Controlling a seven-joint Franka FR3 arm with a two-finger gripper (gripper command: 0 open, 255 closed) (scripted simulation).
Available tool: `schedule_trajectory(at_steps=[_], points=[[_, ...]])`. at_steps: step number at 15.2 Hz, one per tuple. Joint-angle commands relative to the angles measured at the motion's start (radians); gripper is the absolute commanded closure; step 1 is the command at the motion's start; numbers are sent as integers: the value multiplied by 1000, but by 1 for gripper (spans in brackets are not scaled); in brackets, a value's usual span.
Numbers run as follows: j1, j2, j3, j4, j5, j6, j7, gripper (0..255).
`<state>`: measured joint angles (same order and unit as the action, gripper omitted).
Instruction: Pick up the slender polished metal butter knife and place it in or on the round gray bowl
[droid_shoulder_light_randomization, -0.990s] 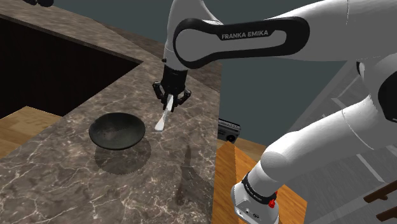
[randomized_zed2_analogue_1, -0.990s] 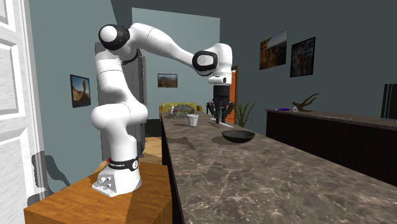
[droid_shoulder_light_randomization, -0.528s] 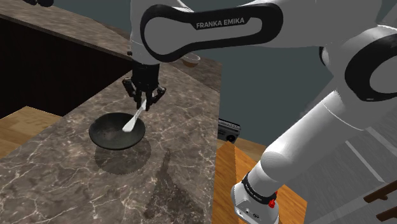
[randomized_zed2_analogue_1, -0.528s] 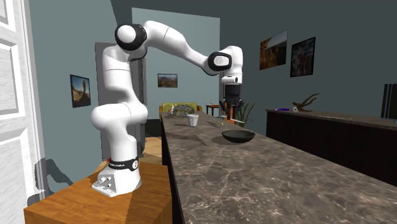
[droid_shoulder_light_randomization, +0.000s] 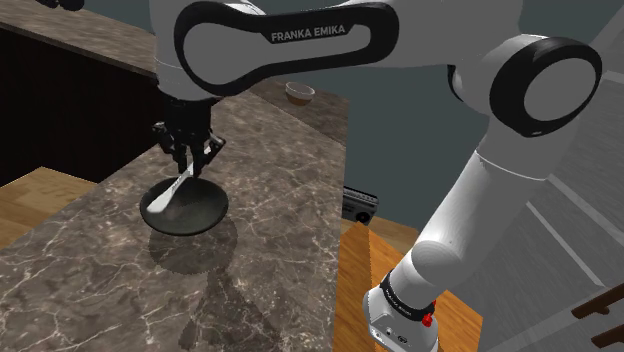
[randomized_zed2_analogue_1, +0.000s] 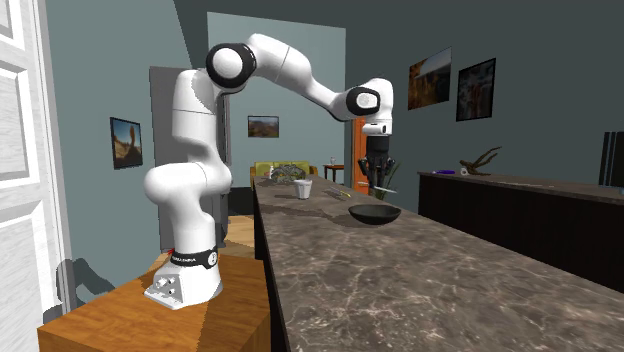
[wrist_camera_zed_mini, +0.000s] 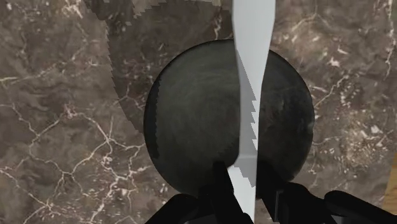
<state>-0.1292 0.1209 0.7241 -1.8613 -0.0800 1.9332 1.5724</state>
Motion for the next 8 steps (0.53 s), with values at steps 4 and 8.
schedule_trajectory(at_steps=[4, 8], points=[[5, 24, -2, -42, -19, 60, 14, 255], [9, 45, -6, -75, -37, 109, 26, 255]])
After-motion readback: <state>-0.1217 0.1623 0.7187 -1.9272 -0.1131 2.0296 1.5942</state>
